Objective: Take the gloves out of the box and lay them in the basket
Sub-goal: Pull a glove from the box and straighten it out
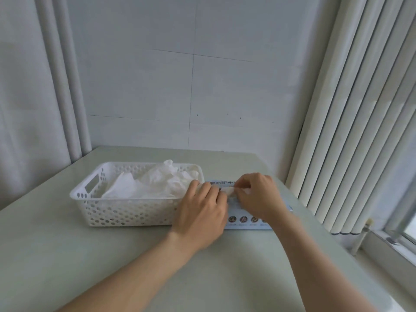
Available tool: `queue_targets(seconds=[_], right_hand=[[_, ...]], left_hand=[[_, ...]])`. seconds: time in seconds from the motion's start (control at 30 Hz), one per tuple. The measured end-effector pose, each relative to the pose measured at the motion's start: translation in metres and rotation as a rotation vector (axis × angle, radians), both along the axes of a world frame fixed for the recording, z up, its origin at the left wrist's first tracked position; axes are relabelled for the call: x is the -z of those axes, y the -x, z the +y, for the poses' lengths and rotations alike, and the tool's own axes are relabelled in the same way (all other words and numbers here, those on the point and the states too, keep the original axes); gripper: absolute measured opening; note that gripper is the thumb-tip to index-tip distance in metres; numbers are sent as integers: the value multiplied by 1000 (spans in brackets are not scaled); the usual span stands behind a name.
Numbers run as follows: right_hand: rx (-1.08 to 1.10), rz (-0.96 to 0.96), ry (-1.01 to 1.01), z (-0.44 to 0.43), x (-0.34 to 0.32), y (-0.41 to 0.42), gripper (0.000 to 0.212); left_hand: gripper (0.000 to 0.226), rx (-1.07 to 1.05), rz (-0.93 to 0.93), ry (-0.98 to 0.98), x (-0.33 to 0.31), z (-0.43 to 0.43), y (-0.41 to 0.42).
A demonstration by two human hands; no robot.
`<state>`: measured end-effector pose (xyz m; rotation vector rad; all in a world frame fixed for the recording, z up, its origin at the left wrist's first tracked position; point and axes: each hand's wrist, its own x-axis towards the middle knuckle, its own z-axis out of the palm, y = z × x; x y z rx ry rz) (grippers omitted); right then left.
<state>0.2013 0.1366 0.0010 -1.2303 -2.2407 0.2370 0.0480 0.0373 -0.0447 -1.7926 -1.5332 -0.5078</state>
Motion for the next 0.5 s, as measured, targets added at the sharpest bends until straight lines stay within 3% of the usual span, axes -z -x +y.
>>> queue_targets(seconds=[0.17,0.37,0.5], right_hand=[[-12,107,-122,11,11,-4,15],[73,232,-332,9,16,0,23],[10,394,-445,6,19,6,20]], left_hand=[[41,-91,9,45,1,-3,-6],[45,-95,12,63,5,-6,-6],[43,-103,24,39,7,-5,-7]])
